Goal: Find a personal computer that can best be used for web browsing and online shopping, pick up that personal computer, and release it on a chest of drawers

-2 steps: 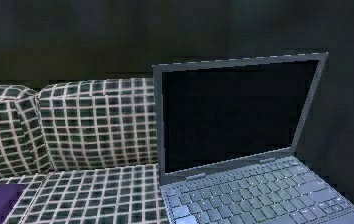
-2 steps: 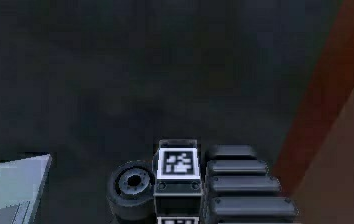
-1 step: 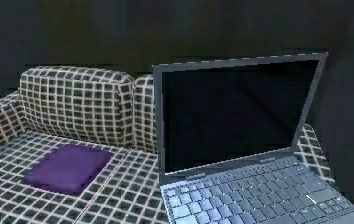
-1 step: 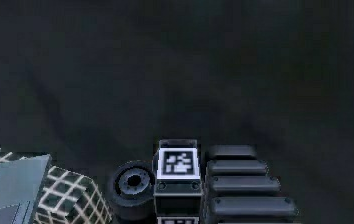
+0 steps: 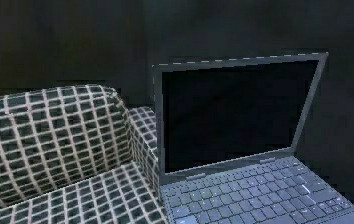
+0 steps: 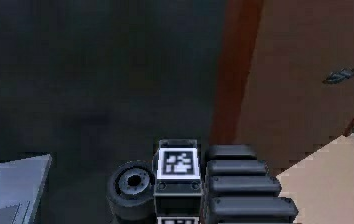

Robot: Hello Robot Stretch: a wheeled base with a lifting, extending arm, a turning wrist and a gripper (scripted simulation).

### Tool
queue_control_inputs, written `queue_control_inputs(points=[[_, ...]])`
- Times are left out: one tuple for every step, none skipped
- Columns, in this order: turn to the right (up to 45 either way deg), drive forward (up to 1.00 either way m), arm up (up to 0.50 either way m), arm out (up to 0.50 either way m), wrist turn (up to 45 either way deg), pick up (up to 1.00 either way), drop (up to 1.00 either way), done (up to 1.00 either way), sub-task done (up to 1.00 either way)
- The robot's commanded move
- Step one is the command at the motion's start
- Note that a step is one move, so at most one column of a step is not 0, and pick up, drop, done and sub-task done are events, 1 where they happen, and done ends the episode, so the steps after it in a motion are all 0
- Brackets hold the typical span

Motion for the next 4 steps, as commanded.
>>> queue_control_inputs(points=[[-39.0,0.0,0.0,0.0,0.0,0.0,0.0,0.0,0.0],[-45.0,0.0,0.0,0.0,0.0,0.0,0.0,0.0,0.0],[-36.0,0.0,0.0,0.0,0.0,0.0,0.0,0.0,0.0],[-3.0,0.0,0.0,0.0,0.0,0.0,0.0,0.0,0.0]])
